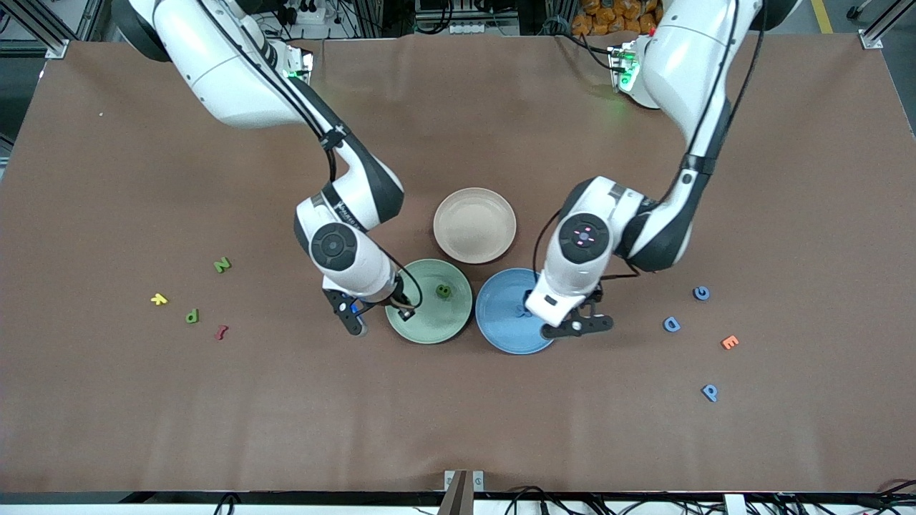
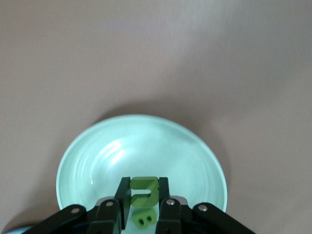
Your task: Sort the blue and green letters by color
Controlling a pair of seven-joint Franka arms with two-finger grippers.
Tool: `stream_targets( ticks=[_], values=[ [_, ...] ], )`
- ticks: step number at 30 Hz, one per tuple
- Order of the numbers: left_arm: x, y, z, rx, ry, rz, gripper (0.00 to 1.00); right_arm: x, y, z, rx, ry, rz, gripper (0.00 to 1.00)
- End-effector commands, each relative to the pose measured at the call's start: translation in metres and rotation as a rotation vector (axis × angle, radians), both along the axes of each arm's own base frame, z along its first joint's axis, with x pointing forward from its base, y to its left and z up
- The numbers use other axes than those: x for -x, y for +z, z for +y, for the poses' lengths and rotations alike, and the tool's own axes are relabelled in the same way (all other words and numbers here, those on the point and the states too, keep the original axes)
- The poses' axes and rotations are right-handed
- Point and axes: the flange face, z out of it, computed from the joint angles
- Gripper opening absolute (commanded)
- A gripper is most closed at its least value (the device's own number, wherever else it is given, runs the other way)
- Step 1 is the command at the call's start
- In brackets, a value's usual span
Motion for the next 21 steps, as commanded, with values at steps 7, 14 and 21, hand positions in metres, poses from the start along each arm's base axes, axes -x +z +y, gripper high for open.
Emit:
stream_targets(
  ticks=[7, 14, 21],
  values=[
    [-0.011, 0.006, 0.111, -0.057, -0.196, 0.076, 0.96, 0.026, 0.004, 0.039, 0.0, -0.034, 0.012, 0.18],
    [-0.016, -0.002, 0.175, -0.081, -0.306, 0.124, 0.96, 0.027, 0.007, 0.041, 0.004, -0.023, 0.004, 0.82],
    [-0.02, -0.003, 0.256, -0.079, -0.429, 0.167, 0.96, 0.024, 0.01, 0.037, 0.007, -0.015, -0.004, 1.0]
  ],
)
